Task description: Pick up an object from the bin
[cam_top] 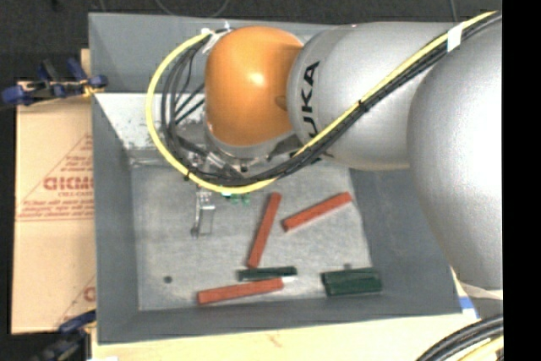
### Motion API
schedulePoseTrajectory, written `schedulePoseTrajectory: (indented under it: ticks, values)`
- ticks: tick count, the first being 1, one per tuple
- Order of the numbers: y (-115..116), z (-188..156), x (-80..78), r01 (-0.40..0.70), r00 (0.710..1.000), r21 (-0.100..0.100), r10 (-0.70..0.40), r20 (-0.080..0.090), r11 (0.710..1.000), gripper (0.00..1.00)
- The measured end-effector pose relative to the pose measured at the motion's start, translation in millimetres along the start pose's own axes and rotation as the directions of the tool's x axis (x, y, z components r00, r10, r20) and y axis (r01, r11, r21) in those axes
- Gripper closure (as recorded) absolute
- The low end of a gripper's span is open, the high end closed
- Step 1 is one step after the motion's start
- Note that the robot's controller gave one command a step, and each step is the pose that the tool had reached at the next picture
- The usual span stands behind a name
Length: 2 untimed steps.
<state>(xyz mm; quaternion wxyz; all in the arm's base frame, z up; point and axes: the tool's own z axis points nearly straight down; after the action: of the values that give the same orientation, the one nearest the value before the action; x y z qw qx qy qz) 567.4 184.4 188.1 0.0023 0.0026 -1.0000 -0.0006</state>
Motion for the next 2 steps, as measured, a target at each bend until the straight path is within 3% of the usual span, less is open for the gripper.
schedulePoseTrajectory:
  ticks: [1, 2]
  values:
    - [-65.4, 96.4, 62.8, 0.038, 0.999, 0.004, -0.038, -0.006, 0.999, 0.00]
    - [-151.7, 116.2, 87.5, 0.166, 0.986, 0.004, -0.166, 0.023, 0.986, 0.00]
